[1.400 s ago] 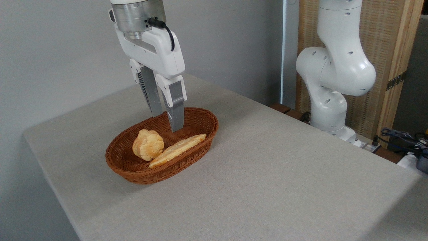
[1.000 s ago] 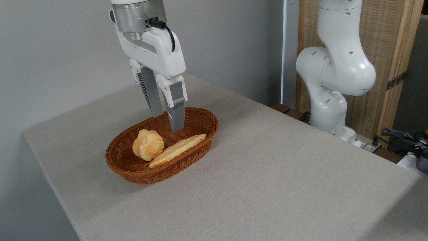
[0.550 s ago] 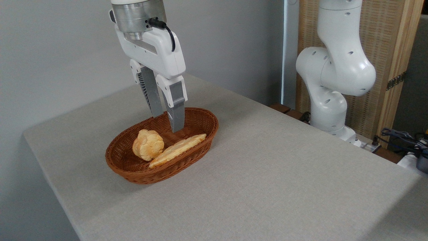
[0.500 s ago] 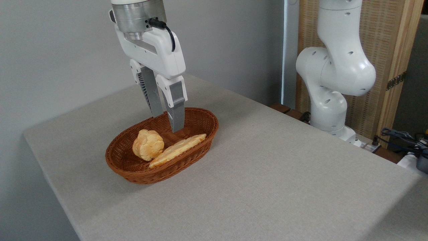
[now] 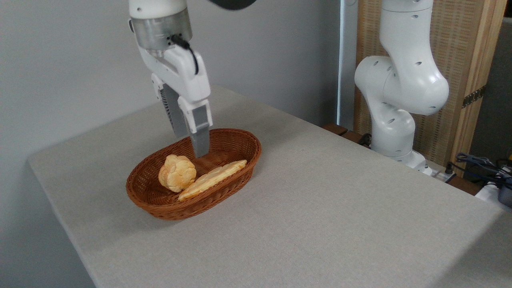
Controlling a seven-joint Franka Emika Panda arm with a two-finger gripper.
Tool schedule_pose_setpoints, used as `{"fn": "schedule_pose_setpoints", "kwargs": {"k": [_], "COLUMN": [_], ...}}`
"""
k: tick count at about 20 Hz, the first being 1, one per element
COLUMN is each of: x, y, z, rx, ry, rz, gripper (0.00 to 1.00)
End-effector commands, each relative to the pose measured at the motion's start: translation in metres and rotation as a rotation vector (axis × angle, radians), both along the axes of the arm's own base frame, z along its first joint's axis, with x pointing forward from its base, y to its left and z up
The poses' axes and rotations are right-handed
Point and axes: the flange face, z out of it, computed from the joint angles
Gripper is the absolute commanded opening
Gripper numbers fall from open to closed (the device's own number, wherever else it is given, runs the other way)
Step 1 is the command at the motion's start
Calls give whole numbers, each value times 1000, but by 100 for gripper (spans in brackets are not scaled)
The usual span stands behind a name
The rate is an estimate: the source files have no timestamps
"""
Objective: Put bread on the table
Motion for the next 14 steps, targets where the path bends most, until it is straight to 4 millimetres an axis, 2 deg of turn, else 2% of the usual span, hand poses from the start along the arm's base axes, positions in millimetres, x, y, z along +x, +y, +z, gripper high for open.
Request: {"fn": "schedule_pose_setpoints", "kwargs": {"k": [1, 3, 6, 12, 14], "x": [-13, -18, -24, -20, -15], "y": [-42, -64, -86, -95, -101], "z": [-31, -46, -71, -95, -109], "rx": [-36, -54, -51, -51, -49], "ry": [-26, -31, -26, -34, -29], "rz": [-46, -75, -113, -122, -128], "gripper": [100, 100, 100, 100, 100]}}
